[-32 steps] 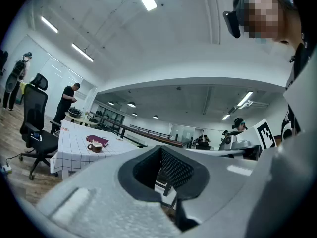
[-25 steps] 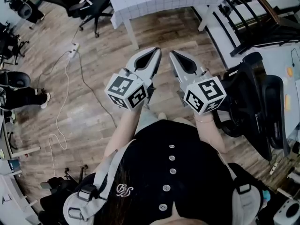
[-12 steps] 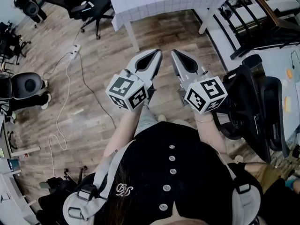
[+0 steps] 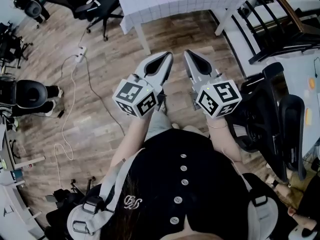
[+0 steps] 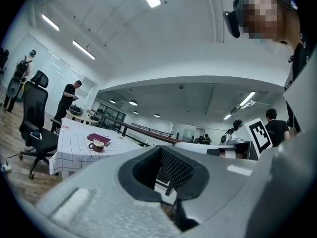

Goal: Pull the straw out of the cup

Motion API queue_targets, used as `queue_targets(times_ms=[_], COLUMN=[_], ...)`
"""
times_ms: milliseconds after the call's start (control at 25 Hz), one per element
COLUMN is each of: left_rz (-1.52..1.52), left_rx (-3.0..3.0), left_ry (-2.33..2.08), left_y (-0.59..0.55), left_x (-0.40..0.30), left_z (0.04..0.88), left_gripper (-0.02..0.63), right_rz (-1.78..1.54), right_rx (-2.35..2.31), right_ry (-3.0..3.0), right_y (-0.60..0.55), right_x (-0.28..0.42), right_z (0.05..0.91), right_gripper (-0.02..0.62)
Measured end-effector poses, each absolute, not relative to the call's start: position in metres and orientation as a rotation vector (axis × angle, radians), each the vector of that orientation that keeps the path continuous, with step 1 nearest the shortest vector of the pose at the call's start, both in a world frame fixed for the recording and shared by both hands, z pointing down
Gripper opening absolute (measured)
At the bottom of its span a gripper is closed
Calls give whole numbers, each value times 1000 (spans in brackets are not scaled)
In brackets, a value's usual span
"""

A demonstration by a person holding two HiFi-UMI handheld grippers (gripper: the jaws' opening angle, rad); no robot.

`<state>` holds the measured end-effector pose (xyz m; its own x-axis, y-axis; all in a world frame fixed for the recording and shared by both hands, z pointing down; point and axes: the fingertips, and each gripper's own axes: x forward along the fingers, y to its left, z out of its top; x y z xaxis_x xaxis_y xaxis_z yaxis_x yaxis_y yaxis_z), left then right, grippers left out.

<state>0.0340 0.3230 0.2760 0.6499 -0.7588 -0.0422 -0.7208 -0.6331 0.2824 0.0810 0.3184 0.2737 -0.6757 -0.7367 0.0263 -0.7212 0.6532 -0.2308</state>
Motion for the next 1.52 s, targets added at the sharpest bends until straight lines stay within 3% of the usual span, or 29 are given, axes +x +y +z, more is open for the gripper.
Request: queue_targets(times_ms=[840, 1520], left_rz=[-200, -169], left_rx=[2720, 2656], left_ry=[-1033, -950], left_y=[93, 30], left_x=[-29, -55], left_z=[266, 302], left_gripper=[-3, -3], right_rz=[-316, -462], right_rx=[-1373, -1447], right_ry=[2729, 2663], right_y=[105, 40], right_x=[12, -7], right_z=[268, 294], right_gripper=[0, 0])
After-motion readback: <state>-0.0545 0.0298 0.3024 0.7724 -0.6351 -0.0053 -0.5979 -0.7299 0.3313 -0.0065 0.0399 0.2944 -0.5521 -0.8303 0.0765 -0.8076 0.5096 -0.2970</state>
